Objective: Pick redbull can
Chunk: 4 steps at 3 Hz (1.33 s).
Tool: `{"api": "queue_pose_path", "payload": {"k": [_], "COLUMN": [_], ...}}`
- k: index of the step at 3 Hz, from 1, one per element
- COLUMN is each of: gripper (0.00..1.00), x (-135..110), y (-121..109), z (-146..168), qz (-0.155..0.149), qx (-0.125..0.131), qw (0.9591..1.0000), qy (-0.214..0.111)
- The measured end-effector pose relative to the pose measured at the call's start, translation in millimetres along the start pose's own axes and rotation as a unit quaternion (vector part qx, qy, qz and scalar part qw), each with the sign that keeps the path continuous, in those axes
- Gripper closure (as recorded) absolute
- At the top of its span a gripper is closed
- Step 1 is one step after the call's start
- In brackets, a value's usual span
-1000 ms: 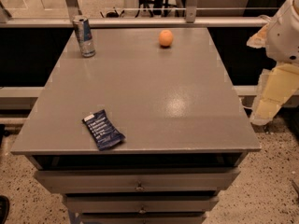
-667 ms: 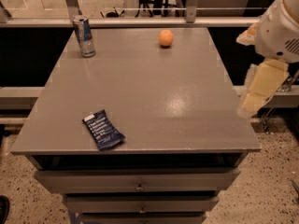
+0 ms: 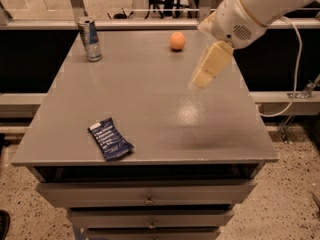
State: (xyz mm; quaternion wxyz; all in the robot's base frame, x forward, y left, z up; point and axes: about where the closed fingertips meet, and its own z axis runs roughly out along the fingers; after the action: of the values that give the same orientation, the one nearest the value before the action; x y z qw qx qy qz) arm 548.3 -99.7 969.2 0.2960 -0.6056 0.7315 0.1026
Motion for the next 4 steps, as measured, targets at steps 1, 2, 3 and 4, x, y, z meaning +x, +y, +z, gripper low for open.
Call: {"api": "queue_pose_path", "payload": {"k": [1, 2, 3, 4], "gripper": [0.0, 0.0, 0.0, 0.0], "x": [-61, -61, -66, -78], "y": [-17, -17, -20, -32], "z": [25, 25, 29, 67], "qz": [-0.001, -0.001, -0.004, 0.0], "qx": [0.006, 0.006, 0.01, 0.001], "qw": [0.998, 0.998, 0.9973, 0.9938], "qy": [-0.063, -0.064, -0.073, -0.112]}}
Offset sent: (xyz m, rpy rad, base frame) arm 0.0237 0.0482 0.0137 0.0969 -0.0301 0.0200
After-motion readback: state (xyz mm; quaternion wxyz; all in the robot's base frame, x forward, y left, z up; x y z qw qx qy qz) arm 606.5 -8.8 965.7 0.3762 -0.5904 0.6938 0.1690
